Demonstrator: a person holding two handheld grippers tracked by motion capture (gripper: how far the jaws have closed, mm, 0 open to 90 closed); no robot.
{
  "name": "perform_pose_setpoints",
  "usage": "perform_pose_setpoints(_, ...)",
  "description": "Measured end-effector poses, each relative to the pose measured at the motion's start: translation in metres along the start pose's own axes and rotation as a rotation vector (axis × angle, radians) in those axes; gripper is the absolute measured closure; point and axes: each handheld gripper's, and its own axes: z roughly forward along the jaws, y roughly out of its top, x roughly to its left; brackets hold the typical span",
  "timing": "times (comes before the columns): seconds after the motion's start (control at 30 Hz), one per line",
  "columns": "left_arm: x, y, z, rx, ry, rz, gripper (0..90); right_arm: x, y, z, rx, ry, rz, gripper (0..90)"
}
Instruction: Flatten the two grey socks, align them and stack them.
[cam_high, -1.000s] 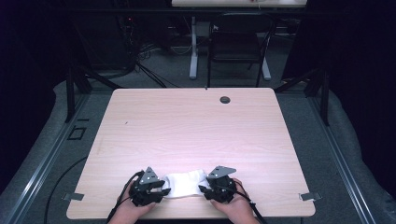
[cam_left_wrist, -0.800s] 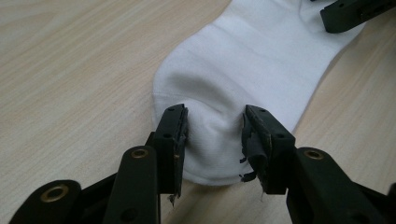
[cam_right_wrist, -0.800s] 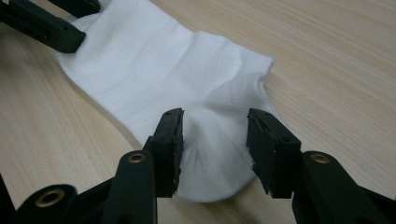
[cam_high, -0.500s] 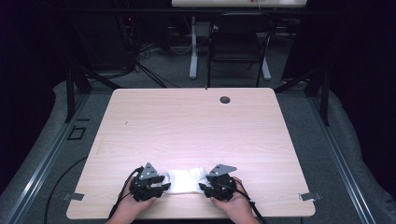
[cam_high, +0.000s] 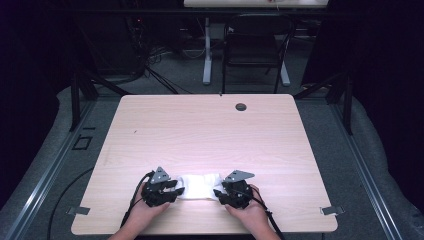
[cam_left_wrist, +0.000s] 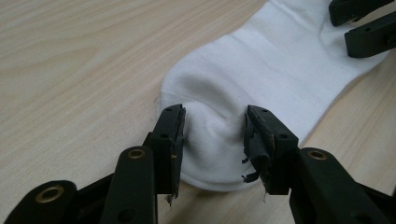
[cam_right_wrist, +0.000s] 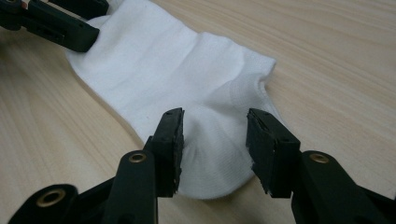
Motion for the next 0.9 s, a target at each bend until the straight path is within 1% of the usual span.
perform_pose_setpoints(0.1, 0.003, 0.003, 0.002, 0.002, 0.003, -0.002, 56.5, -0.002, 0.002, 0.003, -0.01, 0.001, 0.01, 56.5)
perform_pose_setpoints(0.13, 0.004, 0.003, 0.003, 0.0, 0.005, -0.008, 56.0, -0.003, 0.002, 0.004, -0.017, -0.001, 0.016, 56.4)
perform_pose_setpoints(0.17, 0.005, 0.004, 0.004, -0.009, 0.003, -0.024, 55.6, -0.003, 0.003, 0.004, -0.014, 0.001, 0.015, 56.2)
perform_pose_setpoints(0.2, 0.007, 0.005, 0.005, -0.014, 0.003, -0.025, 55.2, -0.005, 0.004, 0.005, -0.013, 0.0, 0.013, 55.9)
perform_pose_setpoints(0.23, 0.008, 0.005, 0.006, -0.016, 0.001, -0.034, 55.0, -0.006, 0.006, 0.006, -0.007, -0.002, 0.015, 55.3)
perform_pose_setpoints(0.27, 0.01, 0.006, 0.007, -0.019, 0.001, -0.032, 54.8, -0.007, 0.006, 0.007, -0.014, 0.0, 0.019, 54.9)
perform_pose_setpoints(0.33, 0.011, 0.006, 0.008, -0.033, 0.0, -0.054, 54.0, -0.009, 0.01, 0.009, -0.008, -0.002, 0.025, 54.4)
perform_pose_setpoints(0.37, 0.013, 0.006, 0.009, -0.038, 0.0, -0.061, 52.8, -0.01, 0.01, 0.01, -0.011, 0.0, 0.023, 54.0)
perform_pose_setpoints(0.43, 0.014, 0.007, 0.01, -0.044, 0.004, -0.065, 50.4, -0.012, 0.012, 0.013, -0.015, 0.004, 0.038, 52.2)
perform_pose_setpoints(0.47, 0.014, 0.007, 0.01, -0.047, -0.004, -0.067, 49.1, -0.013, 0.013, 0.014, -0.017, 0.005, 0.046, 50.7)
perform_pose_setpoints(0.53, 0.014, 0.006, 0.011, -0.051, -0.007, -0.071, 46.8, -0.013, 0.014, 0.015, -0.022, 0.004, 0.058, 48.9)
perform_pose_setpoints(0.63, 0.013, 0.006, 0.011, -0.05, -0.007, -0.062, 44.4, -0.012, 0.014, 0.016, -0.026, 0.002, 0.043, 47.1)
perform_pose_setpoints(0.67, 0.013, 0.006, 0.011, -0.05, -0.007, -0.063, 43.9, -0.012, 0.014, 0.016, -0.022, -0.001, 0.031, 46.8)
perform_pose_setpoints(0.77, 0.013, 0.007, 0.01, -0.052, -0.005, -0.067, 43.4, -0.011, 0.014, 0.016, -0.024, -0.005, 0.033, 46.1)
perform_pose_setpoints(0.83, 0.013, 0.007, 0.009, -0.06, -0.001, -0.082, 43.2, -0.01, 0.014, 0.015, -0.029, -0.003, 0.042, 46.0)
perform_pose_setpoints(0.87, 0.013, 0.008, 0.008, -0.066, -0.001, -0.08, 43.0, -0.009, 0.015, 0.014, -0.028, -0.005, 0.04, 45.8)
perform_pose_setpoints(0.9, 0.013, 0.009, 0.006, -0.069, -0.008, -0.081, 42.9, -0.008, 0.016, 0.013, -0.036, -0.007, 0.04, 45.4)
